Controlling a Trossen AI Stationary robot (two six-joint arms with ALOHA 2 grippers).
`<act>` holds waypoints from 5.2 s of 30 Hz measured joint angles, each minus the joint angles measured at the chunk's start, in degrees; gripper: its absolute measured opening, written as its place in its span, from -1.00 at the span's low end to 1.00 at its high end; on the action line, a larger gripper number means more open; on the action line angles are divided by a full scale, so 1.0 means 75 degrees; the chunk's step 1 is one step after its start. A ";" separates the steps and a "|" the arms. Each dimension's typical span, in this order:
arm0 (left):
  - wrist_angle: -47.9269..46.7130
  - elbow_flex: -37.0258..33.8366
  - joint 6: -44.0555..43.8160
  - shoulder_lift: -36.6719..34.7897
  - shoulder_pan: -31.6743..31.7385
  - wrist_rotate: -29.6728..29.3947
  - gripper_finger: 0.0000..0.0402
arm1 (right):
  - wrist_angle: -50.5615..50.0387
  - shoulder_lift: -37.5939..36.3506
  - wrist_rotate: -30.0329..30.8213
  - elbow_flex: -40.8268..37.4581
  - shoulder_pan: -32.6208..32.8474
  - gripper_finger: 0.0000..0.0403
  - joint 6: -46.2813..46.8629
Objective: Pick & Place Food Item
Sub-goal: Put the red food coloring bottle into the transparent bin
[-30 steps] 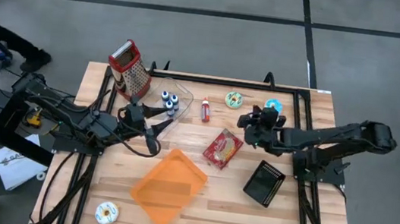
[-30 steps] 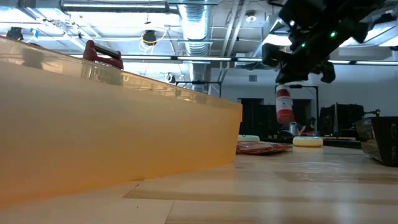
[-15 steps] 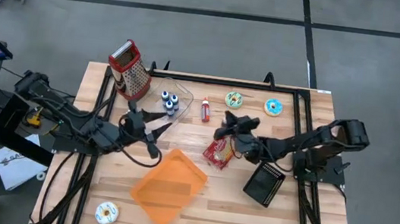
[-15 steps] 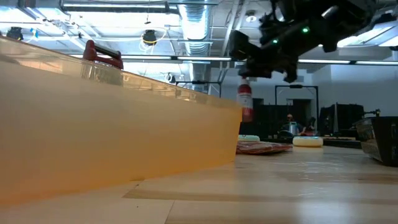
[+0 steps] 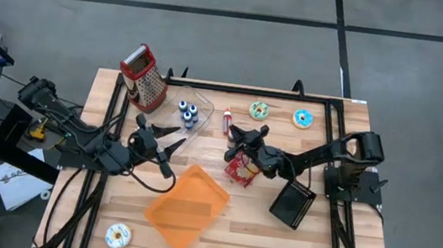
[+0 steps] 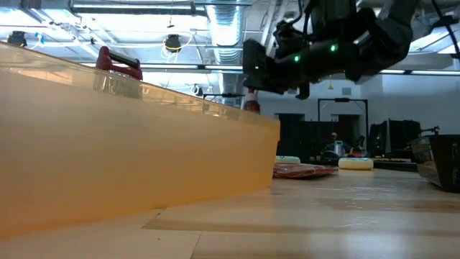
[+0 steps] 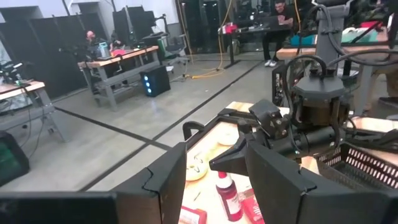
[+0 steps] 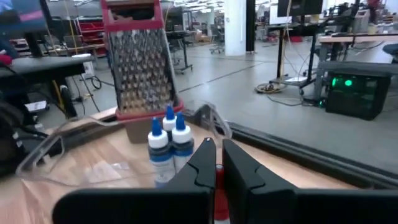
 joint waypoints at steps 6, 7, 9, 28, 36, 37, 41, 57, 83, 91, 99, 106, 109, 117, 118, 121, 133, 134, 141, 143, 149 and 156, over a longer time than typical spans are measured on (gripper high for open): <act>-0.0242 0.0000 -0.0003 -0.0001 0.0000 -0.0033 -0.20 | 0.1187 0.0725 -0.0355 0.0000 0.0005 -1.00 -0.0402; -0.0308 0.0000 -0.0002 -0.0003 0.0000 -0.0034 -0.20 | 0.1333 0.0837 -0.0460 0.0000 0.0003 -1.00 -0.0404; -0.0396 0.0000 0.0000 0.0000 0.0000 -0.0033 -0.19 | 0.1516 0.1026 -0.0532 0.0000 0.0019 -1.00 -0.0413; -0.0380 0.0000 0.0000 -0.0003 0.0003 -0.0021 -0.08 | 0.1523 0.1519 -0.0727 -0.0022 0.0055 -1.00 -0.0131; -0.0379 0.0000 -0.0144 -0.0003 0.0003 0.0005 -0.08 | 0.2467 0.2026 -0.0839 -0.0055 0.0123 -0.91 -0.0054; -0.0379 0.0000 -0.0146 -0.0003 0.0003 0.0002 -0.08 | 0.2612 0.2082 -0.0883 -0.0058 0.0129 -0.87 -0.0109; -0.0379 0.0000 -0.0146 -0.0003 0.0003 0.0002 -0.08 | 0.2669 0.2113 -0.0928 -0.0072 0.0140 -0.69 -0.0166; -0.0488 0.0000 -0.0017 0.0080 0.0039 0.0645 -0.08 | 0.2662 0.0913 -0.0899 -0.0188 0.0229 -0.45 -0.0716; -0.1349 0.1078 0.0875 0.2602 0.3491 0.8739 -0.08 | -0.9122 -0.6189 0.0536 -0.0839 0.2787 -0.43 0.5691; -0.2422 0.2008 0.1746 0.3445 0.4408 0.8881 -0.08 | -0.9605 -0.6149 0.0788 -0.0839 0.3599 -0.43 0.7189; -0.3509 0.3049 0.2392 0.4433 0.4929 0.9847 -0.08 | -0.9678 -0.6176 0.0776 -0.0839 0.3662 -0.43 0.7411; -0.3688 0.3376 0.2498 0.4835 0.5166 0.9899 0.13 | -0.9665 -0.6167 0.0757 -0.0839 0.3660 -0.43 0.7528; -0.3700 0.3404 0.2646 0.4846 0.5266 0.9899 0.26 | -0.9655 -0.6167 0.0757 -0.0839 0.3660 -0.43 0.7529; -0.3659 0.3413 0.2682 0.4961 0.5412 0.9899 0.40 | -0.9657 -0.6167 0.0754 -0.0836 0.3660 -0.43 0.7487; -0.3681 0.3413 0.2684 0.5044 0.5412 0.9899 0.40 | -0.9659 -0.6167 0.0755 -0.0836 0.3660 -0.43 0.7487; -0.3630 0.3411 0.2684 0.5349 0.5408 0.9900 0.39 | -0.9659 -0.6167 0.0757 -0.0836 0.3660 -0.43 0.7466; -0.3418 0.3404 0.2684 0.5718 0.5452 0.9803 0.38 | -0.9648 -0.6167 0.0754 -0.0836 0.3660 -0.43 0.7528; -0.3379 0.3404 0.2684 0.5758 0.5461 0.9803 0.38 | -0.9651 -0.6167 0.0754 -0.0833 0.3660 -0.43 0.7526; -0.3405 0.3401 0.2670 0.5791 0.5562 0.9634 0.38 | -0.9648 -0.6167 0.0757 -0.0831 0.3660 -0.43 0.7469; -0.3472 0.3401 0.2654 0.5791 0.5578 0.9634 0.38 | -0.9648 -0.6167 0.0760 -0.0831 0.3660 -0.43 0.7466; -0.3471 0.3401 0.2632 0.5791 0.5555 0.9692 0.38 | -0.9650 -0.6167 0.0762 -0.0831 0.3660 -0.43 0.7443; -0.3408 0.3401 0.2565 0.5791 0.5528 0.9811 0.38 | -0.9650 -0.6167 0.0770 -0.0831 0.3660 -0.43 0.7406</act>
